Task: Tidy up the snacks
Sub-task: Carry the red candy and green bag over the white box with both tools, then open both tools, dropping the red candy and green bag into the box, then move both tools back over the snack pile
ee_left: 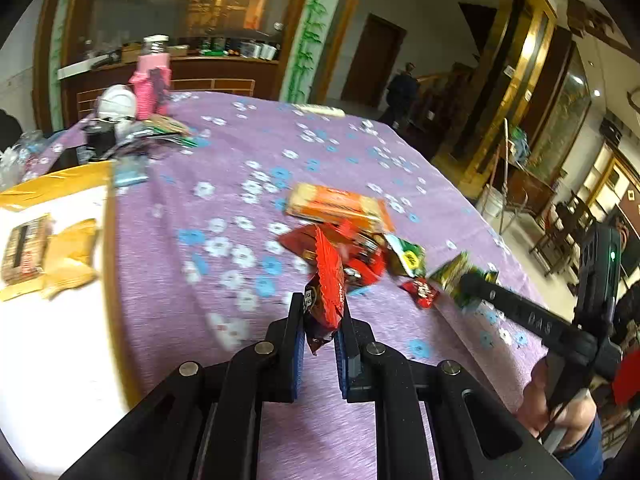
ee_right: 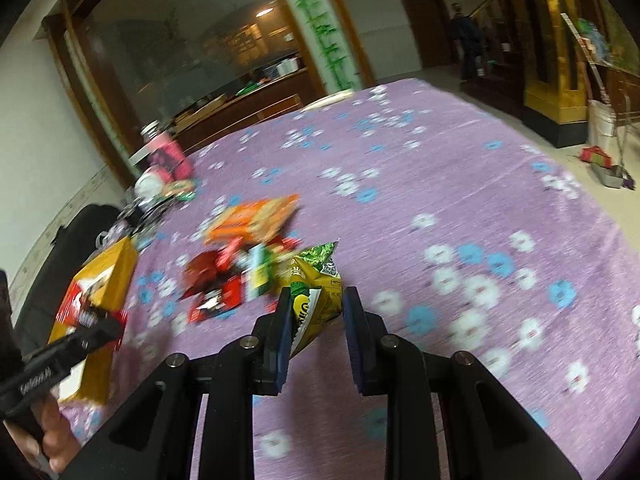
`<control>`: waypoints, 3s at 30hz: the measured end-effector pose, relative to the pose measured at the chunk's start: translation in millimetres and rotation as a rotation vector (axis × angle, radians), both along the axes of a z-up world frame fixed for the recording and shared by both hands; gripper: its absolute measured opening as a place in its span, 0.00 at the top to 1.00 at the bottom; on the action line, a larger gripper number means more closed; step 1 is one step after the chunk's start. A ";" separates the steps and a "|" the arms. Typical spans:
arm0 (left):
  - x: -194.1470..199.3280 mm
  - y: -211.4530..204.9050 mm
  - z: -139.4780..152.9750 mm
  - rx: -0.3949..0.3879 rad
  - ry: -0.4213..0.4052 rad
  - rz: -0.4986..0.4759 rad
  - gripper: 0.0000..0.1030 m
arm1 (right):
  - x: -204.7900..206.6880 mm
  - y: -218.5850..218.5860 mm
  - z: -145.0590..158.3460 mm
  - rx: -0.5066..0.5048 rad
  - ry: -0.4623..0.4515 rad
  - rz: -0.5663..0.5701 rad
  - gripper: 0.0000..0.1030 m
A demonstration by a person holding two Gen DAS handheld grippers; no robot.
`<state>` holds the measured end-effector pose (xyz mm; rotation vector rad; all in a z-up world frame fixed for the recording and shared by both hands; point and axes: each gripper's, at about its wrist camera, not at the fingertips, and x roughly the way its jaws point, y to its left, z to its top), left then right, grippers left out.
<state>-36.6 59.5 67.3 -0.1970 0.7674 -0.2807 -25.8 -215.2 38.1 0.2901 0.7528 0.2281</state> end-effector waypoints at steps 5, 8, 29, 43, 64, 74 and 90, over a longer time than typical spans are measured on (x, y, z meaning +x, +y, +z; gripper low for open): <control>-8.0 32.7 4.3 -0.013 -0.019 0.063 0.88 | -8.5 50.5 9.2 -0.024 -0.012 0.131 0.78; -12.1 53.1 3.6 -0.022 -0.024 0.105 0.88 | -10.5 73.6 13.6 -0.024 -0.008 0.193 0.78; -30.7 177.1 -37.0 -0.053 0.068 0.385 0.88 | -30.6 231.2 35.2 -0.108 -0.005 0.572 0.77; -33.1 212.6 -51.8 -0.075 0.155 0.465 0.88 | -24.4 322.7 -0.6 -0.196 0.039 0.730 0.77; -36.0 184.6 -23.5 -0.050 0.079 0.425 0.43 | -26.6 255.3 36.3 -0.100 -0.076 0.646 0.56; -19.8 119.8 -9.5 0.006 0.075 0.296 0.39 | 21.1 138.7 45.0 -0.199 -0.123 0.338 0.41; 73.2 -10.8 -15.7 -0.016 0.224 0.111 0.37 | 84.8 25.1 -2.2 -0.052 0.101 0.172 0.43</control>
